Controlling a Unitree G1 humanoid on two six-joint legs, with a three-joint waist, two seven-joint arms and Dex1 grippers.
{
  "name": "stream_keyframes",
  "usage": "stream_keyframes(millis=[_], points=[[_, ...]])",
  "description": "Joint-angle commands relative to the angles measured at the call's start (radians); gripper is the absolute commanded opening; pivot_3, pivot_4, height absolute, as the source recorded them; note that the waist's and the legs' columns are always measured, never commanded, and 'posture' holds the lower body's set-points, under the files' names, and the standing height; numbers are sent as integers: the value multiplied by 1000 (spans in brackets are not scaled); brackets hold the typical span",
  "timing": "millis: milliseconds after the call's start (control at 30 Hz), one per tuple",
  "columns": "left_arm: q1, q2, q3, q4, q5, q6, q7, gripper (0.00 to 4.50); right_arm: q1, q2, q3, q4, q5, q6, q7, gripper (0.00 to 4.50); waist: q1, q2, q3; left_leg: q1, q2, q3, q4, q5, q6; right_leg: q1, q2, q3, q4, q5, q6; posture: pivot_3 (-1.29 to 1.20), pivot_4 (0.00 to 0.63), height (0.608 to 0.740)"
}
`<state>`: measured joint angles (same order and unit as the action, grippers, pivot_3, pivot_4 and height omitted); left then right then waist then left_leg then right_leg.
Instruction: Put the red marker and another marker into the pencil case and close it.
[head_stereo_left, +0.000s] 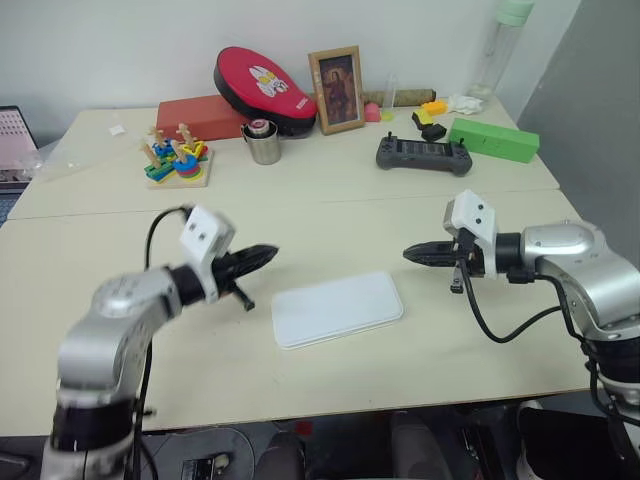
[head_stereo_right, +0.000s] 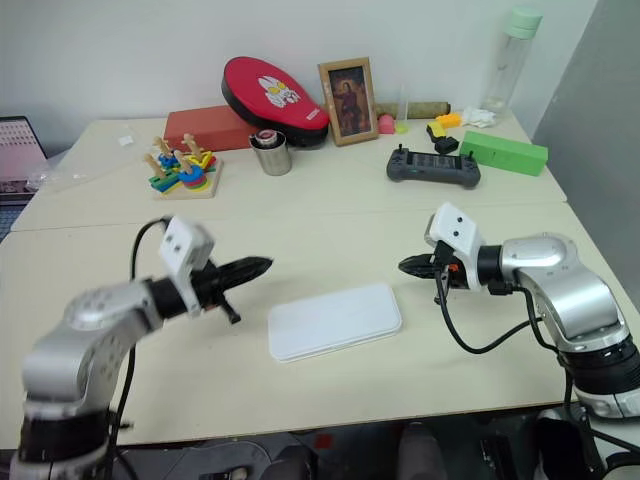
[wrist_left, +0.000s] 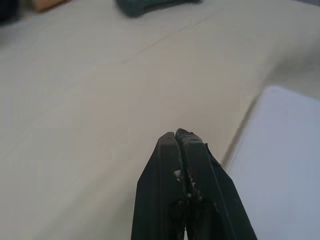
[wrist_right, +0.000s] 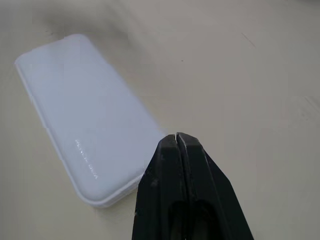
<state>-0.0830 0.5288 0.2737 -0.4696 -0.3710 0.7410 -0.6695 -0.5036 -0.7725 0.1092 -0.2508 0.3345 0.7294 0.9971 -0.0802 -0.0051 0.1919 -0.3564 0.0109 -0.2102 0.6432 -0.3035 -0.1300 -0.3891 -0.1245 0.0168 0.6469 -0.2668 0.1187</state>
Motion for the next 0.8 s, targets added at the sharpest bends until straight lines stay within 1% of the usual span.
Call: stream_keyframes(millis=[33,100,200,400,533,600,800], points=[[68,-37,76,-79,47,-100,119,17,39,3,-35,-12,5,3,-41,0,17,0,0,0,0,0,0,0,0,0,0,-1,0,0,0,0,150,740],[118,-52,95,-92,22,-82,135,17,60,12,-38,-8,1,-2,-65,0,31,0,0,-1,0,0,0,0,0,0,0,-1,0,1,0,0,150,740],[176,-61,109,-89,26,-105,155,17,74,41,-50,13,-4,-4,-118,0,39,0,0,0,0,0,1,0,1,1,0,0,0,3,1,0,150,740],[232,-111,128,-111,3,-95,223,17,113,149,-133,4,17,20,-279,0,48,0,0,1,0,1,1,2,7,1,0,0,1,6,1,0,150,740],[265,-120,106,-116,15,-118,241,17,196,183,-166,-59,15,28,-343,0,50,0,0,1,0,1,1,2,7,1,0,0,1,6,1,0,150,740],[273,-122,100,-114,10,-122,243,17,249,220,-193,-95,28,10,-378,0,50,0,0,1,0,1,0,2,7,1,0,1,0,6,1,0,150,740],[278,-125,101,-98,1,-123,253,17,379,280,-226,-178,50,5,-431,0,49,0,0,1,0,1,0,2,7,1,0,1,0,6,1,0,150,740]])
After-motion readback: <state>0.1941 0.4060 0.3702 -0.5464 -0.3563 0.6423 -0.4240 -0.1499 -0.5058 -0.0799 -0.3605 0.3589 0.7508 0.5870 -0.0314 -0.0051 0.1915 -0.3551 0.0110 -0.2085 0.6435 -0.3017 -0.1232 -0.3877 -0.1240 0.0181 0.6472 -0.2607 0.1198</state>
